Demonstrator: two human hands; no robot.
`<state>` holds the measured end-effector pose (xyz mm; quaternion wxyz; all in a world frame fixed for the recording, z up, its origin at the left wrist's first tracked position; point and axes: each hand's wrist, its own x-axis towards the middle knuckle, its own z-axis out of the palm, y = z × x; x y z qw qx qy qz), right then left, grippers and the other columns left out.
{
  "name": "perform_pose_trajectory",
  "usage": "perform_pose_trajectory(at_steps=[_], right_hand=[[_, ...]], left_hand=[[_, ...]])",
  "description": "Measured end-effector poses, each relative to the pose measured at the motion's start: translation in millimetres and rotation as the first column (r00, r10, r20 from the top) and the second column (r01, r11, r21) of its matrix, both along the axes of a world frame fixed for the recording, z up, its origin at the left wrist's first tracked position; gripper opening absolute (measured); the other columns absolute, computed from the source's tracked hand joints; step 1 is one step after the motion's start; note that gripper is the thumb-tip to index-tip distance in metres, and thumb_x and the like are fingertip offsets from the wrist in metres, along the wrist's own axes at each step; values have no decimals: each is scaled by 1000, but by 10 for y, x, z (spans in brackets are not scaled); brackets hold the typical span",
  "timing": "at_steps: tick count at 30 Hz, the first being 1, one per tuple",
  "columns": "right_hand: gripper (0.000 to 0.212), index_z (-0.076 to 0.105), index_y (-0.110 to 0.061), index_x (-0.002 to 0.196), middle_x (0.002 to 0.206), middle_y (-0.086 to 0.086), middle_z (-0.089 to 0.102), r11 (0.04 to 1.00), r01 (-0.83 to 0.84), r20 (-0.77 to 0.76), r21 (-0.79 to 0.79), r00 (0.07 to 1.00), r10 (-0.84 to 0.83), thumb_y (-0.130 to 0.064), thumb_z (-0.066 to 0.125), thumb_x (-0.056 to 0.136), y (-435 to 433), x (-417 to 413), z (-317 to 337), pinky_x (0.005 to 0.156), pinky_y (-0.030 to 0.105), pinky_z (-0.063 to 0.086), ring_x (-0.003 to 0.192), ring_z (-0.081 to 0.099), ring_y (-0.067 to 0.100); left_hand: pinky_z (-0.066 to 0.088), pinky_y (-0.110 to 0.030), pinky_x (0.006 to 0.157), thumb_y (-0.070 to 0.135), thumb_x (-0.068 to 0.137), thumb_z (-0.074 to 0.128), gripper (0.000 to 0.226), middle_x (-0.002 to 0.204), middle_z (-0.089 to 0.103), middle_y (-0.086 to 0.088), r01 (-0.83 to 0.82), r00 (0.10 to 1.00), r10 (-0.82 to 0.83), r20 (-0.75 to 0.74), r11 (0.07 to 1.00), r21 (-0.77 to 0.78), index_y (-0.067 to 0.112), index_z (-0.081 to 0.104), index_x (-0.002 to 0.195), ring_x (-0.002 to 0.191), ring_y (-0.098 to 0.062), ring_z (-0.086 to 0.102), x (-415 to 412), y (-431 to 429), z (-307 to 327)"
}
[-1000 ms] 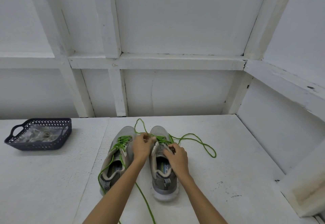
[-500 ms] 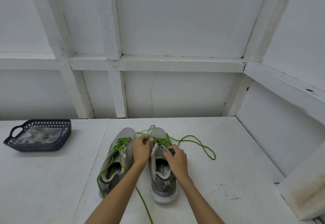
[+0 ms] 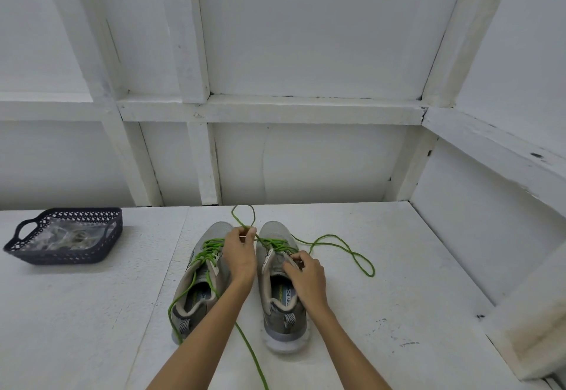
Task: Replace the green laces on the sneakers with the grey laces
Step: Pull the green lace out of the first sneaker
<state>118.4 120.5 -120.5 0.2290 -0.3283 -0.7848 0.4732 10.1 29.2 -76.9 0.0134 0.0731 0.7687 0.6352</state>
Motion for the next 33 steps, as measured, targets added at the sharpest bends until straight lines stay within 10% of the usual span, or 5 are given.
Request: perform_pose_trajectory(at_steps=[4, 9, 14, 25, 33], right_hand=[[13, 63, -25, 92, 94, 2, 63, 1000, 1, 10, 9, 1000, -1, -33, 67, 83, -3, 1, 8, 62, 20, 38, 87, 58, 16], [18, 63, -26, 89, 91, 0, 65, 1000, -13, -19, -10, 1000, 13, -39, 64, 77, -4, -8, -17, 67, 26, 44, 88, 59, 16], [12, 63, -25, 90, 92, 0, 64, 1000, -11, -7, 8, 1000, 11, -32, 67, 82, 8, -5, -13, 68, 27, 44, 90, 58, 17], [13, 63, -25, 92, 93, 0, 64, 1000, -17, 20, -6, 1000, 17, -34, 66, 83, -12, 4, 24, 65, 24, 42, 89, 59, 16], [30, 61, -25, 81, 88, -4, 64, 999, -35, 50, -5, 998, 35, -54, 59, 78, -10, 3, 192, 66, 25, 44, 84, 58, 11]], left_hand=[[42, -28, 71, 25, 86, 71, 19, 79, 61, -3, 312, 943, -276, 184, 928, -205, 10, 60, 84, 79, -21, 57, -73, -32, -164], [39, -29, 71, 18, 92, 64, 13, 83, 62, -5, 10, 1000, -8, 28, 996, -86, 6, 61, 88, 81, -22, 57, -38, -22, -6], [46, -33, 71, 25, 86, 71, 16, 74, 62, -1, 275, 954, -238, 184, 938, -211, 16, 61, 76, 77, -23, 59, -69, 11, -140], [40, -25, 59, 19, 96, 57, 14, 77, 62, -10, -232, 970, 216, 115, 959, 162, 8, 57, 87, 65, -17, 56, -82, -2, 139], [55, -40, 84, 13, 94, 59, 32, 102, 63, -8, -149, 964, 96, 249, 968, 203, 4, 53, 124, 84, -23, 64, -12, -16, 52]])
